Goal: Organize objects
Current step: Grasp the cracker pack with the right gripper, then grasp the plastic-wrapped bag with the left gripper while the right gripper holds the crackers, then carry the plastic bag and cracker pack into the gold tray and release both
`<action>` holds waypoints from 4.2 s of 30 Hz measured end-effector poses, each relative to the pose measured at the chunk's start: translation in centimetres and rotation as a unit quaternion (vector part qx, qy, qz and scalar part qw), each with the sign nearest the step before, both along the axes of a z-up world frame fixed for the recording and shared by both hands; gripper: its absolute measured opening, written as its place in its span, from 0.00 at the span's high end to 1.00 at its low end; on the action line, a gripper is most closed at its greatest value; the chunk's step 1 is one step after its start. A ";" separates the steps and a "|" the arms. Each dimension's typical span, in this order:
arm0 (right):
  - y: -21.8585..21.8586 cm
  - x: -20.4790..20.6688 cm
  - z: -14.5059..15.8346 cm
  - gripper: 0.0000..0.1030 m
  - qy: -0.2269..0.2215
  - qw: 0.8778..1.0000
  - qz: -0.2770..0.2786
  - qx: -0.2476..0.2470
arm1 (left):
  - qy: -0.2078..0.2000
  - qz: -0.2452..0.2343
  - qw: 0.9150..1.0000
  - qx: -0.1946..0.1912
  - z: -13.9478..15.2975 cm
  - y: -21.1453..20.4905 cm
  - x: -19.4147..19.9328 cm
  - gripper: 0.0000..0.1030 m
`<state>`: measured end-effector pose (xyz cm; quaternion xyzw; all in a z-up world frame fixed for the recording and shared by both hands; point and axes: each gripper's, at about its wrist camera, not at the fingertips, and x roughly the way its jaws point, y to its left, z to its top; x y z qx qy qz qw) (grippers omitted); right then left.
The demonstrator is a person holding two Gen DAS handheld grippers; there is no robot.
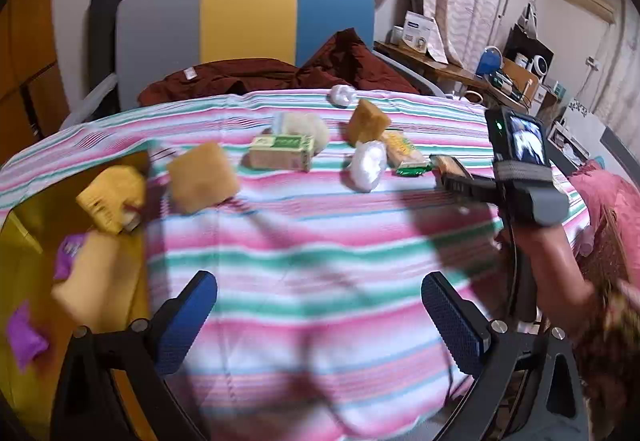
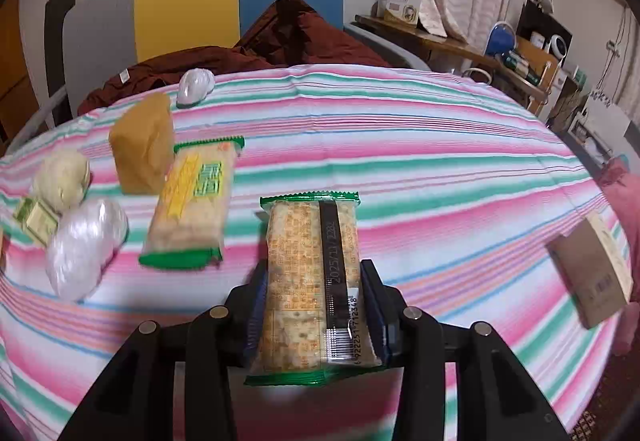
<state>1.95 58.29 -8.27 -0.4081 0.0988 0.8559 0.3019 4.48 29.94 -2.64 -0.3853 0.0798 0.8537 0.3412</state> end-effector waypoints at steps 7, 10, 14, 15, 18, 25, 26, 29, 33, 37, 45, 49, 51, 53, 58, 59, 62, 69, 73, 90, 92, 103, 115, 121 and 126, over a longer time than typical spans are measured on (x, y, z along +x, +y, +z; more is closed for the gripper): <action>-0.8 1.2 -0.3 0.58 0.025 0.999 -0.008 0.027 | -0.007 -0.011 0.999 -0.035 -1.7 6.7 -3.6 0.00; -0.8 1.4 -0.3 0.58 0.033 0.999 -0.014 0.033 | 0.000 -0.011 0.999 -0.050 -2.4 8.9 -4.8 0.00; -0.3 1.9 -0.2 0.58 0.049 0.998 -0.031 0.031 | 0.029 -0.017 0.996 -0.082 -3.3 12.2 -6.4 0.03; -0.2 2.1 -0.2 0.58 0.053 0.998 -0.035 0.029 | 0.034 -0.017 0.995 -0.088 -3.5 12.8 -6.8 0.06; 0.2 2.4 -0.2 0.58 0.061 0.997 -0.046 0.024 | 0.034 -0.021 0.995 -0.093 -4.3 14.6 -7.8 0.14; 0.3 2.5 -0.3 0.58 0.061 0.996 -0.051 0.027 | 0.037 -0.037 0.995 -0.087 -5.3 17.2 -8.8 0.20; 0.3 2.5 -0.3 0.58 0.062 0.996 -0.052 0.027 | 0.036 -0.040 0.995 -0.086 -5.5 17.5 -8.8 0.26; 0.4 2.7 -0.4 0.58 0.065 0.996 -0.053 0.024 | 0.027 -0.037 0.995 -0.090 -6.5 17.8 -9.2 0.44; 0.3 2.7 -0.4 0.58 0.066 0.996 -0.054 0.025 | 0.042 -0.055 0.994 -0.088 -6.4 18.0 -8.5 0.66; 0.3 2.8 -0.4 0.58 0.065 0.996 -0.055 0.028 | 0.072 -0.058 0.991 -0.097 -6.4 17.8 -7.1 0.67; 0.2 2.9 -0.3 0.58 0.063 0.995 -0.062 0.035 | 0.067 -0.046 0.994 -0.075 -6.2 15.0 -5.9 0.68; 0.1 2.7 -0.4 0.58 0.057 0.995 -0.065 0.041 | 0.049 -0.030 0.997 -0.057 -6.3 12.9 -5.6 0.68; -0.1 2.5 -0.4 0.58 0.054 0.995 -0.065 0.045 | 0.043 -0.026 0.997 -0.051 -6.3 12.1 -5.3 0.68; -0.1 2.4 -0.4 0.58 0.051 0.995 -0.067 0.048 | 0.039 -0.024 0.998 -0.048 -6.3 11.4 -5.0 0.68; -0.3 2.2 -0.4 0.58 0.047 0.995 -0.070 0.054 | 0.033 -0.028 0.998 -0.041 -6.2 9.2 -3.4 0.68; -0.3 2.2 -0.4 0.58 0.046 0.995 -0.070 0.055 | 0.024 -0.030 0.999 -0.036 -6.0 8.6 -3.2 0.68; -0.5 2.2 -0.3 0.58 0.044 0.995 -0.071 0.059 | 0.009 -0.025 1.000 -0.017 -5.4 7.3 -2.8 0.68; -0.7 2.1 -0.3 0.58 0.042 0.994 -0.072 0.069 | -0.011 0.008 1.000 0.021 -3.6 3.1 -2.7 0.68; -1.0 2.1 -0.2 0.58 0.043 0.994 -0.071 0.075 | -0.007 0.024 0.999 0.035 -2.4 0.9 -2.7 0.68; -3.2 2.4 1.1 0.58 0.080 0.991 -0.011 0.109 | 0.003 0.144 0.988 0.051 0.8 -11.1 -7.2 0.68; -3.4 2.4 1.3 0.58 0.082 0.991 -0.004 0.108 | 0.001 0.160 0.986 0.049 0.8 -12.6 -8.1 0.68; -8.0 2.4 4.4 0.58 0.125 0.988 0.063 0.073 | -0.052 0.244 0.968 0.015 -1.3 -19.7 -15.1 0.68; -22.1 0.4 8.9 0.59 0.184 0.945 0.267 -0.030 | -0.126 0.267 0.955 0.017 -3.6 -21.2 -19.0 0.67; -27.4 -0.6 8.8 0.59 0.172 0.924 0.337 -0.063 | -0.124 0.296 0.946 0.037 -3.3 -22.2 -18.8 0.36; -30.6 -1.2 7.7 0.59 0.145 0.910 0.375 -0.096 | -0.076 0.306 0.948 0.051 -1.2 -23.2 -16.6 0.26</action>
